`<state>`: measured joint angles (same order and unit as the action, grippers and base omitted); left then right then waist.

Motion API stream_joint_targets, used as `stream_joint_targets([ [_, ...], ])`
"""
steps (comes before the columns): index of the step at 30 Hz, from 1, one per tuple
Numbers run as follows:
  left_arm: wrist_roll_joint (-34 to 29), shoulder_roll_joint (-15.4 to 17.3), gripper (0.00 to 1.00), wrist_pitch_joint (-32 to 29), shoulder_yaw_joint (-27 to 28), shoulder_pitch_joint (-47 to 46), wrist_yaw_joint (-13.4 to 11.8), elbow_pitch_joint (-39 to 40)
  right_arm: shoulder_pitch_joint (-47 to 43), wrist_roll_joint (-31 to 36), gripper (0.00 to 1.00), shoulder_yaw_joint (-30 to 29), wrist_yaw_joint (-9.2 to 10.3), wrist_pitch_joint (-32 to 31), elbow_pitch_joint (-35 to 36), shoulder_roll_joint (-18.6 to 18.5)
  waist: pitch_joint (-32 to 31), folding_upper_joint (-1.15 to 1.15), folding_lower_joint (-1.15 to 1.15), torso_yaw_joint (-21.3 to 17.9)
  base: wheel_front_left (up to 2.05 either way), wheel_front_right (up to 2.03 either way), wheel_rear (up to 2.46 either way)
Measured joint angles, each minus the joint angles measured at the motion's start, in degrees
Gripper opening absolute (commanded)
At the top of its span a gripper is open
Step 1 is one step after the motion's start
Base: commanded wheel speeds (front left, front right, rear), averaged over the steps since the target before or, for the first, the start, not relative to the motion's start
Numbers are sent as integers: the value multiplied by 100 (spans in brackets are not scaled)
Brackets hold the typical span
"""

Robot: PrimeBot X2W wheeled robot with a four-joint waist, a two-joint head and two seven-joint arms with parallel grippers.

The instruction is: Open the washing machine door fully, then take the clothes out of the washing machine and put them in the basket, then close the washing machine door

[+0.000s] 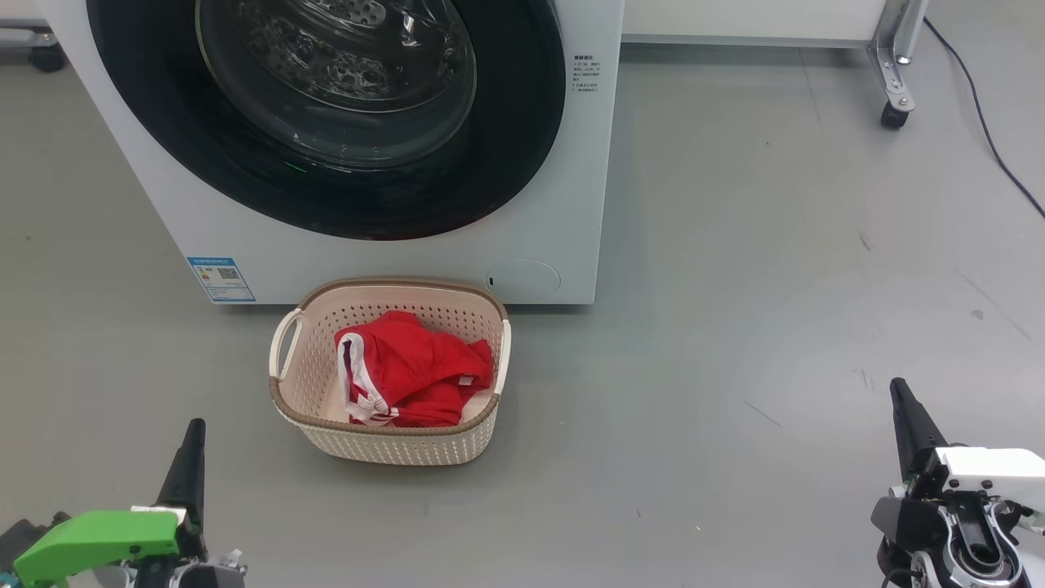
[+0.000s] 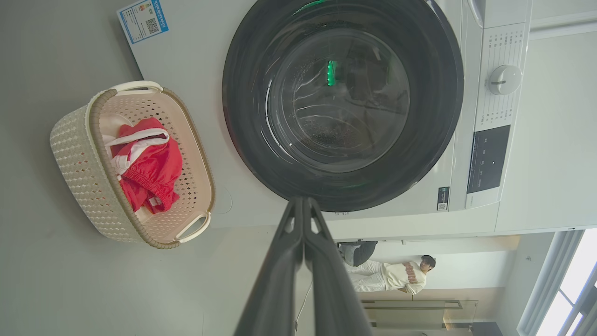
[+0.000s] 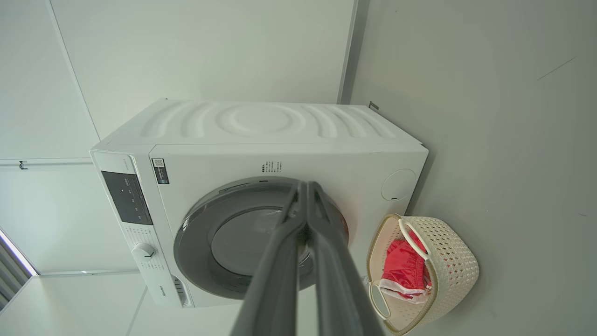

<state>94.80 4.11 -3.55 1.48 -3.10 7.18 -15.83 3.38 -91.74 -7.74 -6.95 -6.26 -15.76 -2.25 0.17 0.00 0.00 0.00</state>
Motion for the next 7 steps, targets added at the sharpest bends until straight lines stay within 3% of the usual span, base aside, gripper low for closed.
stream_joint_targets([
  [7,-1,0,0,0,3,0,0,1,0,0,0,0,0,0,0,0,0,0,0,0,0,0,0],
])
